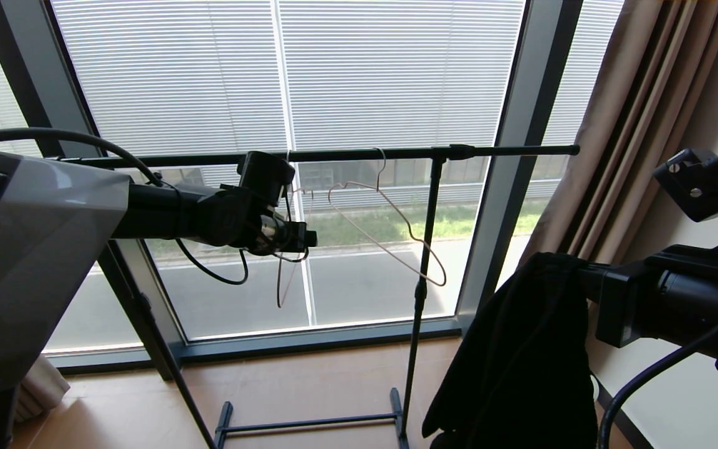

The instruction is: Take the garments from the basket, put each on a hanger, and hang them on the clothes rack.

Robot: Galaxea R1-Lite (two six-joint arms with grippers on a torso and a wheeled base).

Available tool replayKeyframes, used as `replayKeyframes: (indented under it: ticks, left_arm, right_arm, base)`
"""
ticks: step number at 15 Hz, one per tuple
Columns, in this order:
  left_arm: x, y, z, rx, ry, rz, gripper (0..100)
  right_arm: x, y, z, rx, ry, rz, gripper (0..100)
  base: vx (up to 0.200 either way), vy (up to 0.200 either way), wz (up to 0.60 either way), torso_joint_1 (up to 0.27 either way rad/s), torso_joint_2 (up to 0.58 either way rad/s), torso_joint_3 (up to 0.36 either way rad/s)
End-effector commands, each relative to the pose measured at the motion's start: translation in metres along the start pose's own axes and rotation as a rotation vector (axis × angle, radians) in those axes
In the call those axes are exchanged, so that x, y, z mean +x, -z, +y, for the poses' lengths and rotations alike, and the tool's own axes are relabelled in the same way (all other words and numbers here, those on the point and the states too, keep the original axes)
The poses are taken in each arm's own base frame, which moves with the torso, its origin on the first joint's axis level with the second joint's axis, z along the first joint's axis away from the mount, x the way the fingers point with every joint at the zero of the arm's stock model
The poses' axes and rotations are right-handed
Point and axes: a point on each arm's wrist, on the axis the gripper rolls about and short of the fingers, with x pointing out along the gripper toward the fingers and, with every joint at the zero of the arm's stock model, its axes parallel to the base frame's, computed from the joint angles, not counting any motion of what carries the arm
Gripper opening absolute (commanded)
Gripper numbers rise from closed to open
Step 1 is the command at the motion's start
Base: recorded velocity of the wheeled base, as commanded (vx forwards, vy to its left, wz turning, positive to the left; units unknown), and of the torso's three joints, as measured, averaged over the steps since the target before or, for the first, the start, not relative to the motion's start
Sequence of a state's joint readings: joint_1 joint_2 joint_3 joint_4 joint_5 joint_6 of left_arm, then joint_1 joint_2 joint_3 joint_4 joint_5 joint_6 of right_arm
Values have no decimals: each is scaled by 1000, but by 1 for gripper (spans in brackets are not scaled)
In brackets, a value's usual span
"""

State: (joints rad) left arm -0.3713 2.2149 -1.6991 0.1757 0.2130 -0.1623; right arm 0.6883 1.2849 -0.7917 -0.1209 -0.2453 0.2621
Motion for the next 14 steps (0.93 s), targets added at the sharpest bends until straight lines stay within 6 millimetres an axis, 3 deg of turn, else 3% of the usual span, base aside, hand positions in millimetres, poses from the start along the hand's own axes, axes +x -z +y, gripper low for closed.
replayKeyframes:
  ticks: [1, 2, 3, 14]
  left_arm:
    - [1, 1, 0, 0, -1, 3, 100]
    - [2, 1, 0, 1, -1, 5, 100]
    - [2, 1, 0, 1, -1, 5, 0]
    - [-2, -2, 3, -10, -6, -6, 0]
  right_arm:
    - [1, 0, 0, 0, 2, 2, 0]
    - [1, 0, 0, 0, 0, 2, 0]
    - [1, 0, 0, 0, 2, 2, 0]
    - [0, 1, 0, 0, -1, 2, 0]
  base:
    - [0, 0, 0, 0, 0, 0]
    - [0, 0, 0, 0, 0, 0]
    - [0, 0, 0, 0, 0, 0]
    - [0, 0, 0, 0, 0, 0]
